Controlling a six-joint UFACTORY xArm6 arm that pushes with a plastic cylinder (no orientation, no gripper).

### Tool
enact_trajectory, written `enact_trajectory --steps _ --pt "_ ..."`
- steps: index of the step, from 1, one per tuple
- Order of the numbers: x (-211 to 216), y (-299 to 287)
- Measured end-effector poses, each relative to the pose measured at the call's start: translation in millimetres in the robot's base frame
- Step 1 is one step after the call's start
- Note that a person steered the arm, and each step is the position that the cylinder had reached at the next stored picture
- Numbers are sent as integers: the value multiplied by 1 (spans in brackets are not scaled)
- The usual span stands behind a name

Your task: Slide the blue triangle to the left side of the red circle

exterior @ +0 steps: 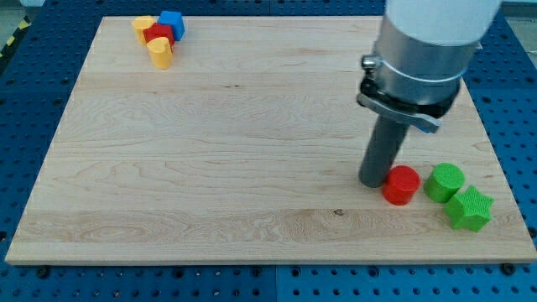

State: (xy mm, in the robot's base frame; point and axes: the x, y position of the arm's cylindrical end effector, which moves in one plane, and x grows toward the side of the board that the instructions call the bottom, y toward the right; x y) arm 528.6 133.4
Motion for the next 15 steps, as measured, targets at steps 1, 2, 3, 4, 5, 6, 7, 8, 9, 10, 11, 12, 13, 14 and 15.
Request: enact_trajectory --steps 1,2,3,4,5,6,7,8,9,10,11,12,13,14,15 --pt "8 21" --pt "15 21" --pt "-31 -23" --pt "-98 -68" --pt "-147 -82" --pt "-172 -37" --pt "-179 46" --pt "-156 117" --pt "-147 122" --pt "-135 121" --pt "-103 116" --pt "-95 102" --pt "-108 96" --pt "-123 96" --pt "-132 95"
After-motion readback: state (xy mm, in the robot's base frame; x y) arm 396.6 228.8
